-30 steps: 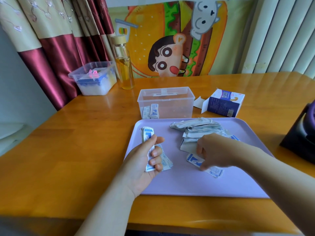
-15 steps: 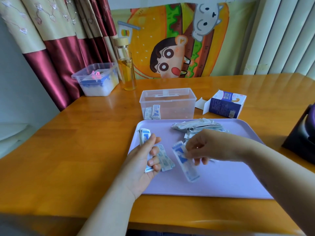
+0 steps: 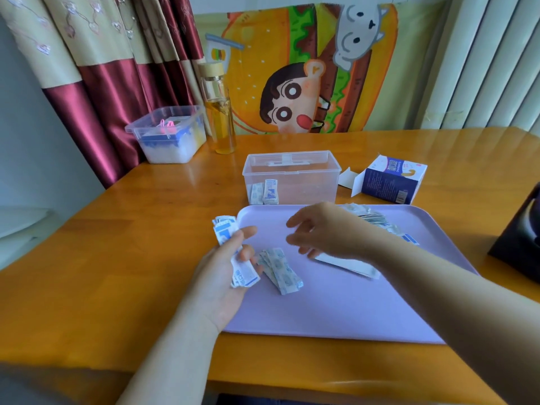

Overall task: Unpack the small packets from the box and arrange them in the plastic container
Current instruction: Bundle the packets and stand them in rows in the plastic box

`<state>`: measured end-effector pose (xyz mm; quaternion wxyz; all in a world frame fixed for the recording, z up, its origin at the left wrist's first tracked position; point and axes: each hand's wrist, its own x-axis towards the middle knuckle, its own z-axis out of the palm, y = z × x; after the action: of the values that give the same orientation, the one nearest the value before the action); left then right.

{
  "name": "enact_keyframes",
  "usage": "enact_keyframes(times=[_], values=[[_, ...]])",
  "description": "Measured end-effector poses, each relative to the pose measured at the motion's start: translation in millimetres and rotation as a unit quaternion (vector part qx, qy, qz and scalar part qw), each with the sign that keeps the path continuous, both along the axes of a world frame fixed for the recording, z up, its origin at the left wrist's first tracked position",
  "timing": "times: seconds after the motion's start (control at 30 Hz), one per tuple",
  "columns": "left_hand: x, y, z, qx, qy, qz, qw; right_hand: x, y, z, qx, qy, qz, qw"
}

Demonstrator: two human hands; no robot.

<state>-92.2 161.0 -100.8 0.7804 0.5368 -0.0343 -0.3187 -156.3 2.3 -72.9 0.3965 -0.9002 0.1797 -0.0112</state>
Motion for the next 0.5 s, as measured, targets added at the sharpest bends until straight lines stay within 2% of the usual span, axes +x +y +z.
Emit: enact_keyframes(times=[0.1,0.17,0.23,0.3,0.5], values=[[3.6,-0.4,-1.4,0.007,0.024,0.028,0.999,15.2,10.9,-6.3,-0.147,0.151,0.07,0.975],[3.2,-2.7,-1.7,0.002,0.036,0.049,0.998,27.6,17.9,-7.7,-0.225,0.203,0.107,0.947],[2.7,-5.5,-0.9,-0.003,0.043,0.067,0.997,40.6,21.8,-6.9,-0.259,0.25,0.125,0.925],[2.5,-7.0,0.1,-0.014,0.051,0.075,0.996,50.6,22.4,-8.7,-0.246,0.276,0.129,0.92],[4.3,-11.9,-6.3,-0.025,0.061,0.079,0.995,56.0,23.7,-10.7,-0.084,0.261,0.084,0.958]])
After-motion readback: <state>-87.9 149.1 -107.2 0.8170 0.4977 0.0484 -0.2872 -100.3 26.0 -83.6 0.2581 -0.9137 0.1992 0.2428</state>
